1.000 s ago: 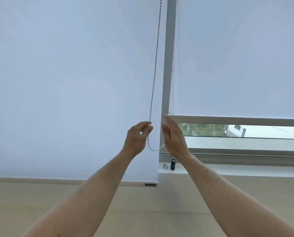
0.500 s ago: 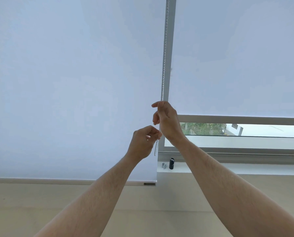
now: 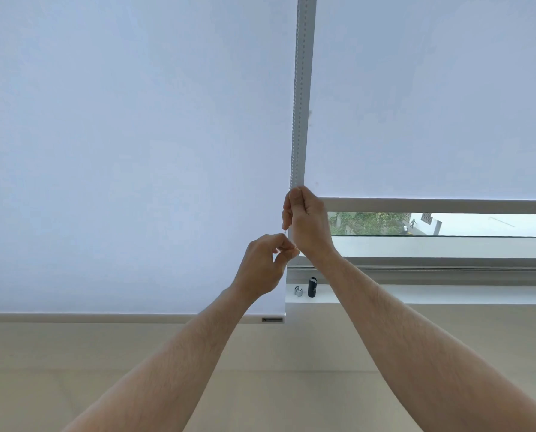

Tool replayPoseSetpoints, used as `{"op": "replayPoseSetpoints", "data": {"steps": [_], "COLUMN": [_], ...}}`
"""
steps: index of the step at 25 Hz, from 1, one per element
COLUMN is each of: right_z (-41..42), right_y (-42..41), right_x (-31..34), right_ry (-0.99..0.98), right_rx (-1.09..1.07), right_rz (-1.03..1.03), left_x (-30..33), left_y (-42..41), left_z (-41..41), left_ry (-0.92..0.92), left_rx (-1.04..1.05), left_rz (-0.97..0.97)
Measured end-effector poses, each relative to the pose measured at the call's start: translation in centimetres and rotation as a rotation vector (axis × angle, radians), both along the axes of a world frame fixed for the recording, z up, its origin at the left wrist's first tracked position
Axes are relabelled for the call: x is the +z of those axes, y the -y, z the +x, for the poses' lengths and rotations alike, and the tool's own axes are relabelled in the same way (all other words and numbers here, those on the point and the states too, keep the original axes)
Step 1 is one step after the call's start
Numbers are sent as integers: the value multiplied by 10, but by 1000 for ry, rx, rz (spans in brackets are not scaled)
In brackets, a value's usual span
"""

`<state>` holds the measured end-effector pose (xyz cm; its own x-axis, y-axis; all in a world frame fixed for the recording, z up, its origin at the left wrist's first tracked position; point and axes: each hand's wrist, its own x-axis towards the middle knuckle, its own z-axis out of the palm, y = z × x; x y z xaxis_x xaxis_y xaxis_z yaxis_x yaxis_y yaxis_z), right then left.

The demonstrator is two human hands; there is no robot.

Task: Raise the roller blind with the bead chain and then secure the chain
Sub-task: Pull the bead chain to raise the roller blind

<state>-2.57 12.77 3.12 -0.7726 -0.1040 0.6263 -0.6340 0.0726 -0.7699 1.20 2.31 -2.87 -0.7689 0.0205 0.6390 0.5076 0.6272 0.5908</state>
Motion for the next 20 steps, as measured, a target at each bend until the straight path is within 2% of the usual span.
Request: {"op": "replayPoseSetpoints", "data": {"steps": [6, 12, 16, 20], "right_z": [5, 6, 9, 12], "right_y": [-8, -12, -7, -8], "right_x": [-21, -34, -58, -77], "right_ry": [-4, 7, 20, 32], "right_rx": [-21, -30, -16, -9], "right_rz": [25, 64, 67, 73], "left_x": [-6, 46, 82, 80], "left_y": [17, 30, 13, -2], "left_z": [3, 5, 0, -3], "left_ry": [43, -52, -52, -65], "left_rx": [-49, 39, -97, -204], "left_rz": [-47, 337, 397, 491]}}
